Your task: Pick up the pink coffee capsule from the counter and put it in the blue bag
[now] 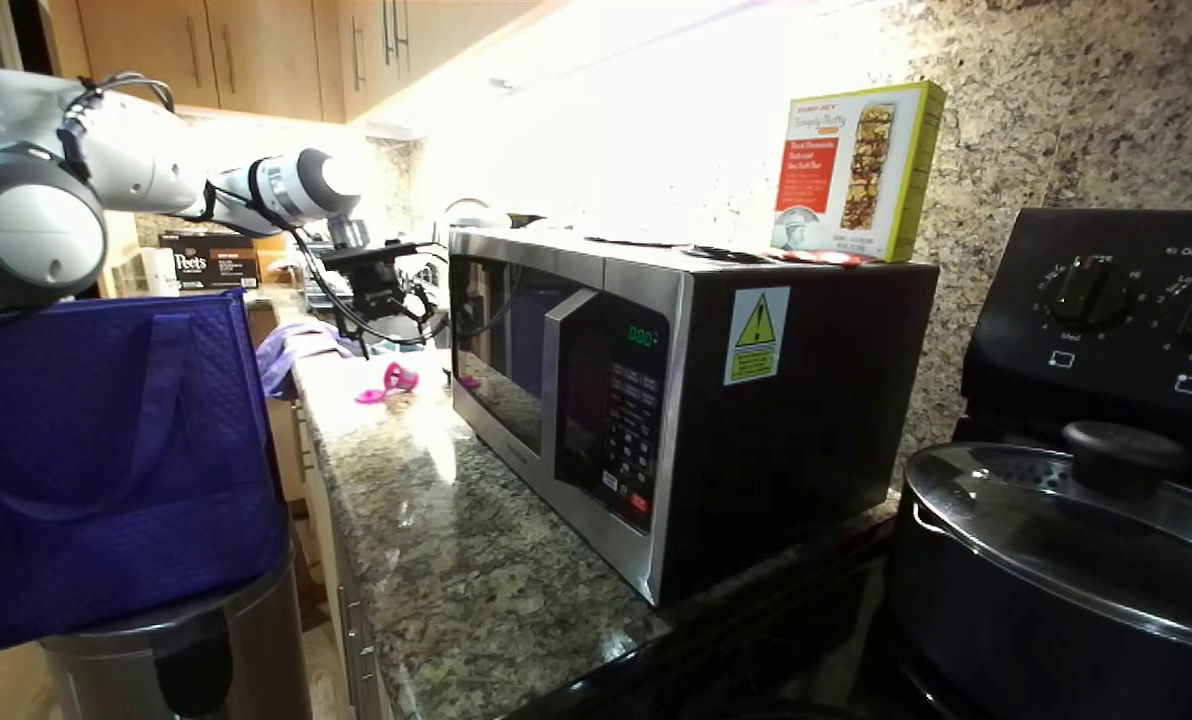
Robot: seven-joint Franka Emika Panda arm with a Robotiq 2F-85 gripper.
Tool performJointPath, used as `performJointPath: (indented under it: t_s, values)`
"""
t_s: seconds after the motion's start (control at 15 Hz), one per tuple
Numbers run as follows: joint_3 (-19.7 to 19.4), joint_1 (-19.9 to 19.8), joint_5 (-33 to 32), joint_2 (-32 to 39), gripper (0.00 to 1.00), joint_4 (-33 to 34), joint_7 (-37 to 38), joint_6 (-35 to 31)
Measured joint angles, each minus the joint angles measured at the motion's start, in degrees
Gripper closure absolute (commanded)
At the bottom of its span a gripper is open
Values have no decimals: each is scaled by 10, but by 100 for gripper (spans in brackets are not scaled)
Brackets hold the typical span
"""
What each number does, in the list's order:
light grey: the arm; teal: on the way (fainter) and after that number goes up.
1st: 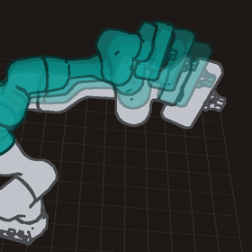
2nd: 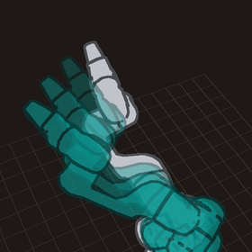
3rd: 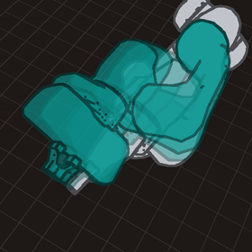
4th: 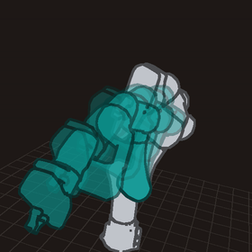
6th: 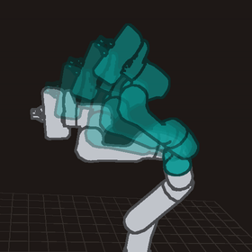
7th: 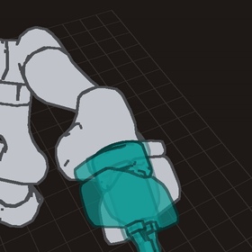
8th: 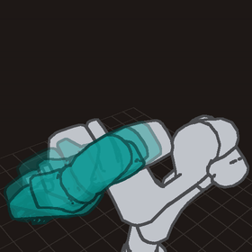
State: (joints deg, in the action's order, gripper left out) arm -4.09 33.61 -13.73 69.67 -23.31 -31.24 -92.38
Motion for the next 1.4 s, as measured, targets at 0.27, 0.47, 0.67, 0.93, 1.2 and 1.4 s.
performJointPath:
  t_s: [0.27,0.47,0.67,0.93,1.2,1.4]
  values:
    - [-14,6,-13,6,0,0,3,-19]
    - [-20,8,-17,10,0,2,3,-46]
    - [-20,7,-17,13,0,0,3,-83]
    - [-12,0,-11,21,0,-2,6,-106]
    - [-5,-4,-7,28,0,0,16,-105]
    - [-10,-3,-11,29,0,-5,23,-94]
